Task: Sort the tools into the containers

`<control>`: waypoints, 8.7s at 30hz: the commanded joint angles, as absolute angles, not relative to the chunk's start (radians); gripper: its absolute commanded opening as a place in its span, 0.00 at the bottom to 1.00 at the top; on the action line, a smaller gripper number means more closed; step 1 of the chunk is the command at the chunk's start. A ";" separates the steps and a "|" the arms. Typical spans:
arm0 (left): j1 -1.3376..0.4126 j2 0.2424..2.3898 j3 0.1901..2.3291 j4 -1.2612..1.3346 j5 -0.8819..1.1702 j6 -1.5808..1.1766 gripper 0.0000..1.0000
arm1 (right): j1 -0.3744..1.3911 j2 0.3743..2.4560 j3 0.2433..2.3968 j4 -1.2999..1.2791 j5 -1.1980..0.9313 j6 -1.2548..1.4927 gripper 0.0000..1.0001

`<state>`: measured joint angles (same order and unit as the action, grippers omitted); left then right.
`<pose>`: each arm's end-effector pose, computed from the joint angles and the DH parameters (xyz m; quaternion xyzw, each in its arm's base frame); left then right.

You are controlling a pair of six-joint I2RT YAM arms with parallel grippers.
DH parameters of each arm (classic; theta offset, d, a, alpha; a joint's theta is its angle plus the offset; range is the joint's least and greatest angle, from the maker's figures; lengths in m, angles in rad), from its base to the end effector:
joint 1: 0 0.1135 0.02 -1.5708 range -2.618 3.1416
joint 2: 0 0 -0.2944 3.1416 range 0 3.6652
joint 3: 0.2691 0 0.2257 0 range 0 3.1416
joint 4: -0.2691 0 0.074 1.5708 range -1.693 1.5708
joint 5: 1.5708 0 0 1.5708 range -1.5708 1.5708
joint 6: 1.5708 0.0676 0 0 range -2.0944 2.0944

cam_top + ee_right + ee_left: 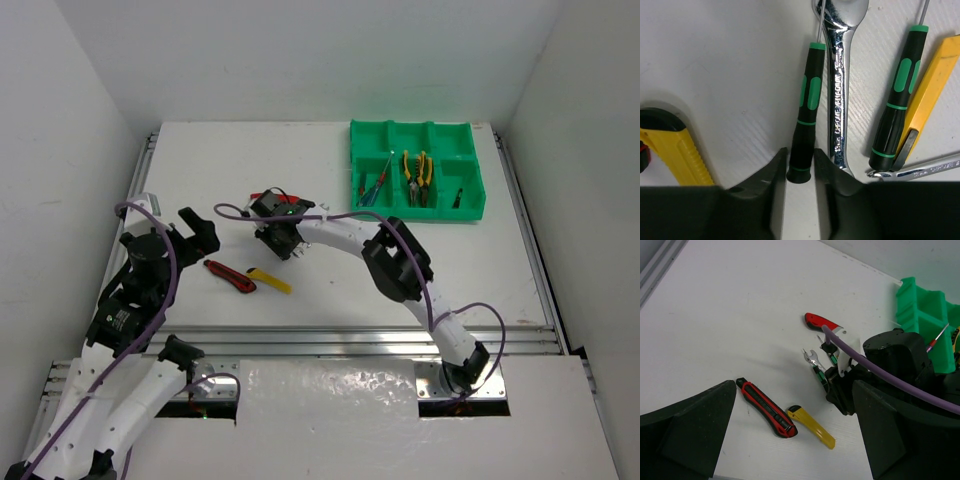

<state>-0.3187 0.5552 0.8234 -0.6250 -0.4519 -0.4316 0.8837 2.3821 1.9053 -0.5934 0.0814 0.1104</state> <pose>0.0948 -0.0002 0.3371 -0.1727 0.7920 -0.0325 0.5847 0.3355 0.4002 0.1456 -0.3557 0.9004 0.0834 0.2363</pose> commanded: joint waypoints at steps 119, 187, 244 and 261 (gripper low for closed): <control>-0.298 0.606 0.827 -0.557 -0.351 -0.399 1.00 | -0.035 1.560 1.212 -0.321 0.198 0.466 0.06; -0.293 0.577 0.827 -0.560 -0.360 -0.402 1.00 | 0.733 2.513 2.020 -0.606 0.098 0.183 0.11; -0.279 0.603 0.845 -0.587 -0.426 -0.429 1.00 | 0.499 1.995 1.981 -0.357 -0.038 -0.003 0.83; -0.210 0.439 0.834 -0.586 -0.489 -0.457 1.00 | 1.005 2.138 1.628 -0.454 0.071 0.196 0.58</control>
